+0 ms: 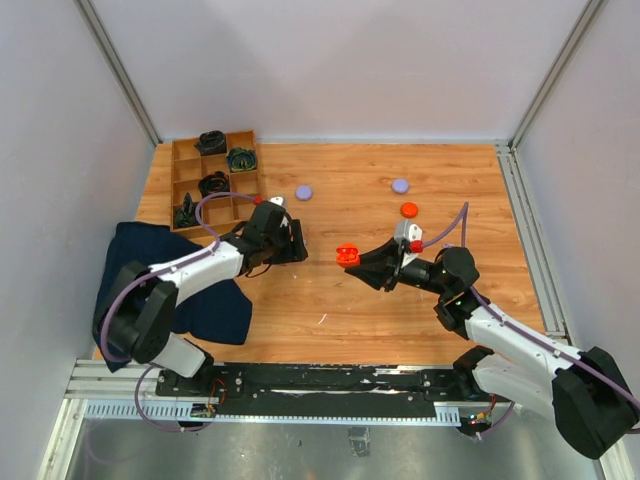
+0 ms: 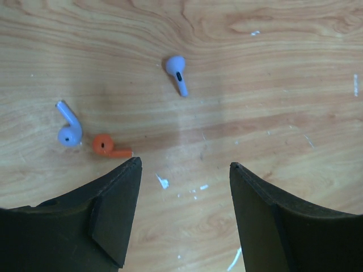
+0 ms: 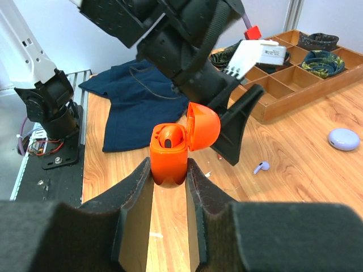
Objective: Insert the wireless bluetooth earbuds into the charging case
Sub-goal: Pick up the earbud from the center of the board.
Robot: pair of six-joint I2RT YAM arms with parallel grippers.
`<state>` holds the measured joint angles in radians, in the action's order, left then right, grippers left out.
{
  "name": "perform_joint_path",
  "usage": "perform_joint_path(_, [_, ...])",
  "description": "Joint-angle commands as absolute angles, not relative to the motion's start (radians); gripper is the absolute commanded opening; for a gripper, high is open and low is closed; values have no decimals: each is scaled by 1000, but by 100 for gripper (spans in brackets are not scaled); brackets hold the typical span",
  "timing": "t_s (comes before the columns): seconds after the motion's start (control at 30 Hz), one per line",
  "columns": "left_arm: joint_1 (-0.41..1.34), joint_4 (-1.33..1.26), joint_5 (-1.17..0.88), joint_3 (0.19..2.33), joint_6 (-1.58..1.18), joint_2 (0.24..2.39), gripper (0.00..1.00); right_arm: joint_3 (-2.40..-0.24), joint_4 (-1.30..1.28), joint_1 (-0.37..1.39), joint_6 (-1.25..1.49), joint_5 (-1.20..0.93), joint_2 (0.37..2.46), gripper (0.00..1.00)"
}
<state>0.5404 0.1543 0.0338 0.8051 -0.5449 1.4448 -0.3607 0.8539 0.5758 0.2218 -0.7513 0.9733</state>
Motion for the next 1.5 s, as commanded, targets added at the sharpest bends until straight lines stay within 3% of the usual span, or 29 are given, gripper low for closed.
perform_joint_path(0.0, [517,106,33,875,-529,1538,69,-351,836,565,178,-735,948,3])
perform_joint_path(0.43, [505,176,-5,895,-524,1648,69,-353,824,561,164,-730,955,3])
perform_joint_path(1.13, [505,341,111,864,-505,1480,69,-358,821,561,172,-727,948,3])
perform_joint_path(1.47, [483,369,199,969,-463,1619,50,-351,819,561,172,-726,946,3])
